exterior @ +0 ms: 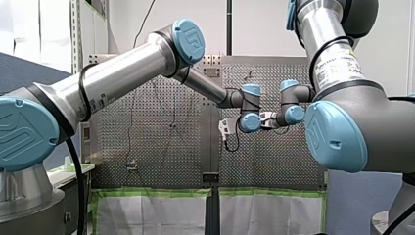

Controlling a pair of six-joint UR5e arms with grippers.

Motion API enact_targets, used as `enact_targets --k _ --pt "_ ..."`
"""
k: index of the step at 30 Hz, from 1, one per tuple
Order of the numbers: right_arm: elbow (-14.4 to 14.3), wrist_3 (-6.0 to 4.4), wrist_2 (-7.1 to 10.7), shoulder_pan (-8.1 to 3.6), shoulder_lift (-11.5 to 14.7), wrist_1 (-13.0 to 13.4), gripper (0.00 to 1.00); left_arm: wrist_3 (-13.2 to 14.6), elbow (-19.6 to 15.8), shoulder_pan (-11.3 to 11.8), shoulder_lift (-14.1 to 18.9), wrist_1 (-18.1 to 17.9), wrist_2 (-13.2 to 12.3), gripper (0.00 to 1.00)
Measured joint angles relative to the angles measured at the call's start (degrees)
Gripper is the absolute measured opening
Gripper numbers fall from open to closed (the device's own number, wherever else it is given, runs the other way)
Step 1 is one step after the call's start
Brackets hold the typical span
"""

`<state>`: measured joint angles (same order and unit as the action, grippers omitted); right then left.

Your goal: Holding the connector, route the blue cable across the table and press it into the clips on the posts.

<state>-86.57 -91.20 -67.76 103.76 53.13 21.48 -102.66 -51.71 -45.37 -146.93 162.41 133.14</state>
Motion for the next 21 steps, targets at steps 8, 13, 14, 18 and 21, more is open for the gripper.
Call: enact_targets --k 8,13,14,18,21 --pt "0.0 -0.15 0.53 -0.12 0.0 0.0 0.0 -0.4 3.8 0.5 -3.4 3.2 0.0 1.0" --pt "0.0 -0.21 0.75 -0.16 0.0 0.0 0.0 -0.7 6.5 1.8 -6.2 5.8 0.3 1.0" --pt "0.0 -0.24 0.85 -0.17 0.0 0.0 0.0 -0.7 7.1 2.0 -6.7 6.2 0.4 1.0" --pt "0.0 -0.29 1.1 -0.17 0.0 0.0 0.0 -0.8 8.8 2.3 -8.3 7.0 0.9 1.0" --pt "0.0 -0.33 1.18 -0.18 0.0 0.0 0.0 -0.9 9.1 2.1 -8.7 7.0 1.5 1.0"
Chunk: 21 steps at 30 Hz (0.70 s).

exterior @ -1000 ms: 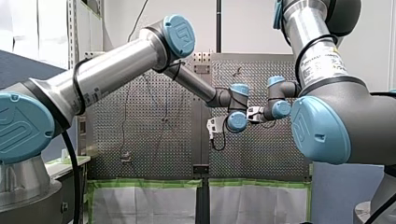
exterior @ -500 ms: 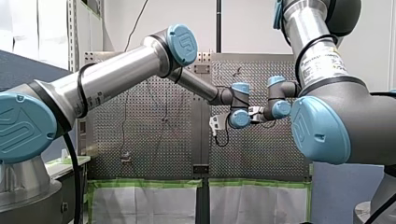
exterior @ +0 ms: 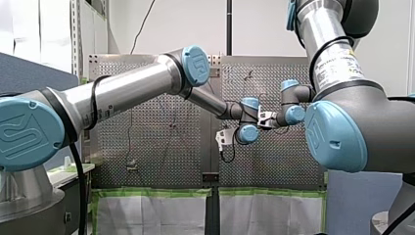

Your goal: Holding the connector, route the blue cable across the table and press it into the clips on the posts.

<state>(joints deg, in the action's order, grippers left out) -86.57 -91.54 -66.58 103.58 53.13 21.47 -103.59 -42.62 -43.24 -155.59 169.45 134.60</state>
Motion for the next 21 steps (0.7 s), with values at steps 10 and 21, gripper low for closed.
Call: enact_targets --k 10,21 --pt "0.0 -0.06 0.03 0.0 0.0 0.0 0.0 -0.2 0.1 -1.0 -0.1 0.0 0.8 0.49" --pt "0.1 -0.06 0.03 -0.01 0.1 -0.1 0.0 -0.9 0.0 -2.2 1.5 -0.3 3.4 0.0"
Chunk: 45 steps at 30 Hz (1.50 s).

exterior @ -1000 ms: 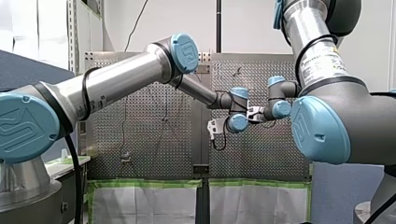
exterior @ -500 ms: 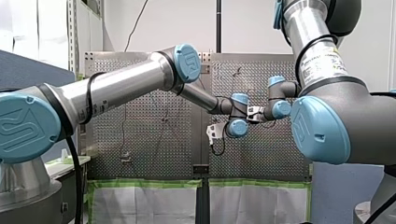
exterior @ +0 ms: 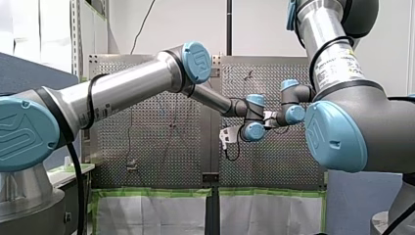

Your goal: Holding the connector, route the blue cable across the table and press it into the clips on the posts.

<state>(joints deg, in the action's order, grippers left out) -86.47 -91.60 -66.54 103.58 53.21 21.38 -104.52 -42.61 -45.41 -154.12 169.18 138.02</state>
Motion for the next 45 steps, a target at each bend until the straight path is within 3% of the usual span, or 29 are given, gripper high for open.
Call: enact_targets --k 10,24,37,45 --pt "2.3 0.16 0.31 -0.6 1.7 -2.7 0.0 -1.5 -2.7 -0.8 4.7 1.9 1.5 0.0" --pt "2.8 -2.47 2.25 -0.9 8.4 -4.5 0.0 -1.2 -4.0 -2.0 12.0 2.4 2.1 0.0" --pt "2.6 -2.91 0.88 -1.83 14.4 -6.8 0.0 -0.1 -4.0 -2.2 17.8 4.5 6.1 0.0" --pt "2.1 -3.64 0.63 -2.47 17.4 -6.8 0.0 1.0 -4.0 -2.5 19.3 4.3 6.0 0.0"
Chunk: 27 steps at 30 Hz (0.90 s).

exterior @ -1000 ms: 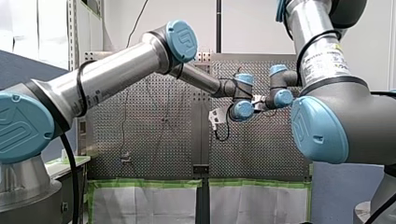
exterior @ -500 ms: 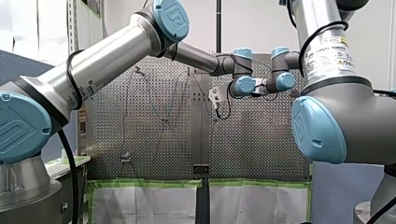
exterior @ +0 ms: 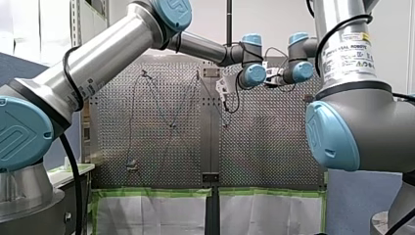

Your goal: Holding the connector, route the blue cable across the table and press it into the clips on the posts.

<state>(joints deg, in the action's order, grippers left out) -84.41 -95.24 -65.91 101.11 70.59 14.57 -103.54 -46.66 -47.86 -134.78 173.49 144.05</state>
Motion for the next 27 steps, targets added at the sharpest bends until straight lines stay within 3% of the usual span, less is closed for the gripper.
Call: enact_targets --k 9,14,22,27 --pt "0.0 0.48 1.6 0.4 0.5 0.2 0.0 1.9 0.0 0.5 0.9 -3.2 -3.0 0.0" --pt "0.0 0.6 2.84 0.64 1.4 0.3 0.0 2.1 0.0 0.7 1.8 -3.8 -3.3 0.0" --pt "0.0 -0.21 3.44 0.53 4.2 0.7 0.0 1.9 0.0 0.9 2.3 -3.6 -3.1 0.0" --pt "0.1 -0.53 3.47 0.49 4.6 1.0 0.0 2.3 0.0 1.5 2.2 -5.3 -4.3 0.0"
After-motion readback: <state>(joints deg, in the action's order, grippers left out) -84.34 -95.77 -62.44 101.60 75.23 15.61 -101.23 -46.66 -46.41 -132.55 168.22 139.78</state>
